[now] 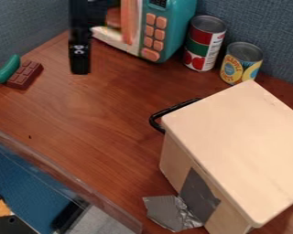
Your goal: Close the drawer
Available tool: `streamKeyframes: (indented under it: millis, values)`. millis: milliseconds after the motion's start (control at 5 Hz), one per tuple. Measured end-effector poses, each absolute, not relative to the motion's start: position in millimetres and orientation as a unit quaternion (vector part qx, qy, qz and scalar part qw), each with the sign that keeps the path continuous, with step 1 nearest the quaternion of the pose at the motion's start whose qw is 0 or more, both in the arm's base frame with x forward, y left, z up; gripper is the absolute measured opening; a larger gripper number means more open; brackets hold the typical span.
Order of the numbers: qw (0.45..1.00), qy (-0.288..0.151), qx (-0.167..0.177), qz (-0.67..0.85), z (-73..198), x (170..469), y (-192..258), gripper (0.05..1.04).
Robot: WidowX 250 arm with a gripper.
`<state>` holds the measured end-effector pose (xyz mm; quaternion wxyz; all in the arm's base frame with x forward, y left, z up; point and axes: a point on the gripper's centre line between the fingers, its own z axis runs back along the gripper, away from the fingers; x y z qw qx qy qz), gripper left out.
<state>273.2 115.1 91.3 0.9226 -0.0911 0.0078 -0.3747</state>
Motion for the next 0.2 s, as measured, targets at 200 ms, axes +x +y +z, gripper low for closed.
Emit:
streamKeyframes:
  millis: [200]
  values:
    - [0.905, -0.02, -0.026, -0.423, 103.4, 254.1, 116.3, 1.0]
